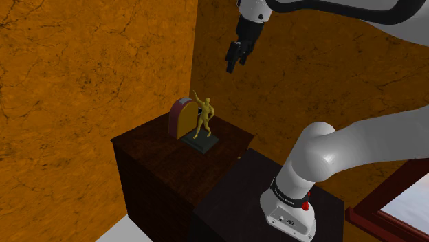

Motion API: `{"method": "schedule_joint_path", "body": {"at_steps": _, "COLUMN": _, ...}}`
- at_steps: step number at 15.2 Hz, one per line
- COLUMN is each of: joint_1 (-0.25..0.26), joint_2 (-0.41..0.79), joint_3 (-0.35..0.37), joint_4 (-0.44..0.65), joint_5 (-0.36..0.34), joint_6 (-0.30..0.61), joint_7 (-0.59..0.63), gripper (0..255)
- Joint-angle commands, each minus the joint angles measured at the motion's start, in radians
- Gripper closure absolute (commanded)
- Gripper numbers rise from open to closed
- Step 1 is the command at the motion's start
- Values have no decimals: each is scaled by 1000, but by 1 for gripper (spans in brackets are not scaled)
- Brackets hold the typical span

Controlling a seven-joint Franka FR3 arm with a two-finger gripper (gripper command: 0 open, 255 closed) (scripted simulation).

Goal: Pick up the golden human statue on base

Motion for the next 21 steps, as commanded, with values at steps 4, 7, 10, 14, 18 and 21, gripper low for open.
{"method": "schedule_joint_path", "body": {"at_steps": 4, "joint_1": -7, "joint_2": 12, "joint_3": -50, "joint_4": -75, "joint_5": -18, "joint_6": 111, "joint_7": -42, "gripper": 0}}
{"method": "schedule_joint_path", "body": {"at_steps": 7, "joint_1": -16, "joint_2": 42, "joint_3": -101, "joint_4": -136, "joint_5": -35, "joint_6": 225, "joint_7": -85, "gripper": 0}}
{"method": "schedule_joint_path", "body": {"at_steps": 10, "joint_1": -24, "joint_2": 88, "joint_3": -153, "joint_4": -183, "joint_5": -50, "joint_6": 341, "joint_7": -129, "gripper": 0}}
{"method": "schedule_joint_path", "body": {"at_steps": 14, "joint_1": -30, "joint_2": 177, "joint_3": -226, "joint_4": -222, "joint_5": -60, "joint_6": 499, "joint_7": -193, "gripper": 0}}
{"method": "schedule_joint_path", "body": {"at_steps": 18, "joint_1": -23, "joint_2": 295, "joint_3": -302, "joint_4": -234, "joint_5": -50, "joint_6": 656, "joint_7": -267, "gripper": 0}}
{"method": "schedule_joint_path", "body": {"at_steps": 21, "joint_1": -5, "joint_2": 398, "joint_3": -365, "joint_4": -224, "joint_5": -19, "joint_6": 768, "joint_7": -337, "gripper": 0}}
